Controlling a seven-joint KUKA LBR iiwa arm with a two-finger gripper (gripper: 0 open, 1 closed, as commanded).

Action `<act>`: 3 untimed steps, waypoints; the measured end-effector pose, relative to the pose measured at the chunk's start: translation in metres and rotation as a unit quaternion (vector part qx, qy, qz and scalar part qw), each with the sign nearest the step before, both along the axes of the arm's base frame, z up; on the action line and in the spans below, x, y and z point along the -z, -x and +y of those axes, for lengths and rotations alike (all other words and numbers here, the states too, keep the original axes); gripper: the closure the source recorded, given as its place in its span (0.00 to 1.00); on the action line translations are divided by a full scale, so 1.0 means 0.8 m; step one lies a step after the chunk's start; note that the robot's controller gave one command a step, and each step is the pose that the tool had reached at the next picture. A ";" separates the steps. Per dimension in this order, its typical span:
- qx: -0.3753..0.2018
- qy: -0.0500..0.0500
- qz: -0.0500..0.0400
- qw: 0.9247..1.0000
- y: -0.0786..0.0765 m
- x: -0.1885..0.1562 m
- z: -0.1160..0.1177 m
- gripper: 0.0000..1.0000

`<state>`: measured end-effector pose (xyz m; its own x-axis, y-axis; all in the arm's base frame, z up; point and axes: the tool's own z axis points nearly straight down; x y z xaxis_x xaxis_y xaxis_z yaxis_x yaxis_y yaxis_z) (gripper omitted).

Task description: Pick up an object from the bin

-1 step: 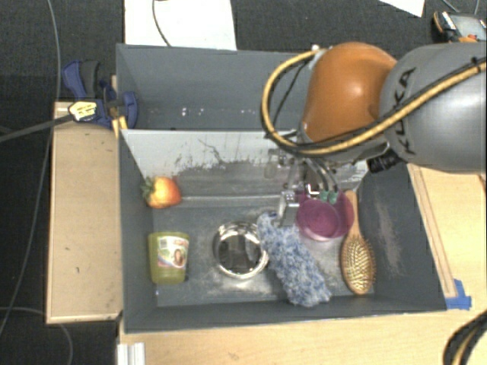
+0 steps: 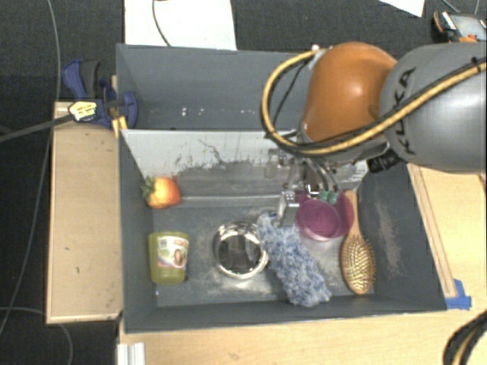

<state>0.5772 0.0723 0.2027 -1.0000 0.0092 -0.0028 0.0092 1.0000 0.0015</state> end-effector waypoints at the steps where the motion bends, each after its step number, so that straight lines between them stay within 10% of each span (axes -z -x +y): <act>1: 0.007 -0.001 0.000 1.000 -0.007 0.022 0.007 0.00; 3: 0.013 -0.001 0.000 1.000 -0.002 0.079 0.033 0.00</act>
Offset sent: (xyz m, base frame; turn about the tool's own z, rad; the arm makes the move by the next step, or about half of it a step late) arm -0.0033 0.0026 -0.0250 0.0094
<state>0.5784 0.0983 0.1396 -0.9993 0.0359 -0.0031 0.0359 0.9993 0.0044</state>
